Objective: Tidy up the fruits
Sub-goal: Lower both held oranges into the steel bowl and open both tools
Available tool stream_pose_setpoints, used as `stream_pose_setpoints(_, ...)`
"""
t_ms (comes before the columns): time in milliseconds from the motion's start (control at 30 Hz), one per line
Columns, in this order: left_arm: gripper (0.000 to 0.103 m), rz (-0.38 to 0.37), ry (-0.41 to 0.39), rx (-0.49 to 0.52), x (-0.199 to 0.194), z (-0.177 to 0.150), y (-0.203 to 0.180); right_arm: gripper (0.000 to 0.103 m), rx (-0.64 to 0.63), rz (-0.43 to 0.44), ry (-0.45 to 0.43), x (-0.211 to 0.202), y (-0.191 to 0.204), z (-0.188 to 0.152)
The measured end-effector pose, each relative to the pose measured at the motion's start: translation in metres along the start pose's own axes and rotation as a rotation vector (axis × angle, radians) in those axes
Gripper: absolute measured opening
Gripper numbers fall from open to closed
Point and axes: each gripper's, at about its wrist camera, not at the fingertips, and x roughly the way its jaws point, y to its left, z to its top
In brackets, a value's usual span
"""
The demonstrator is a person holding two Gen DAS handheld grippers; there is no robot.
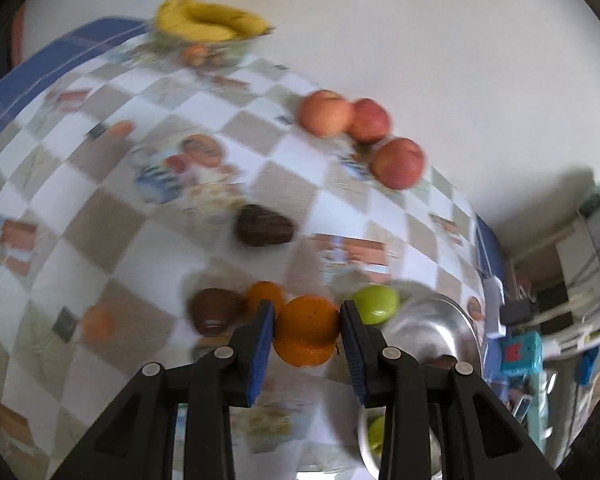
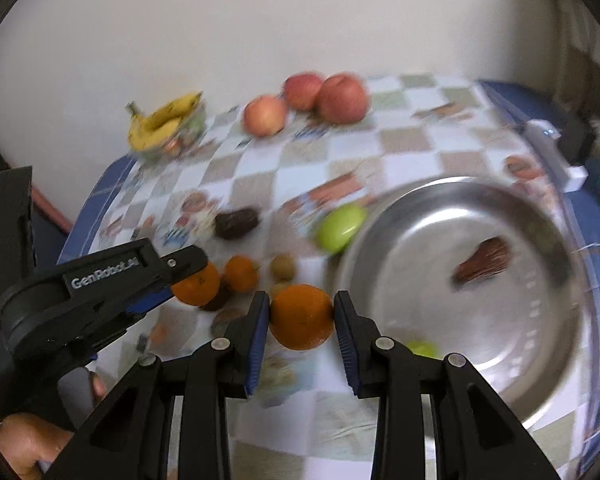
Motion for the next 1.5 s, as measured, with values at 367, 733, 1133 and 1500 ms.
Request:
stream_pose_setpoints(367, 0.036, -0.009, 0.077, 0.282, 0.033, -0.037, -0.084, 0.035, 0.198, -0.202, -0.062, -0.017, -0.088, 0.001)
stream_pose_setpoints(733, 0.036, -0.011, 0.107, 0.307, 0.05, -0.051, -0.094, 0.035, 0.265, -0.246, -0.024, -0.006, -0.107, -0.013)
stream_pose_setpoints(1133, 0.037, 0.009, 0.128, 0.332, 0.056, -0.056, -0.096, 0.035, 0.261, -0.261, 0.0, -0.001, -0.106, -0.013)
stream_pose_setpoints(1500, 0.043, 0.005, 0.125, 0.343, 0.053, -0.055, -0.097, 0.037, 0.264, -0.299, 0.003, 0.0, -0.108, -0.014)
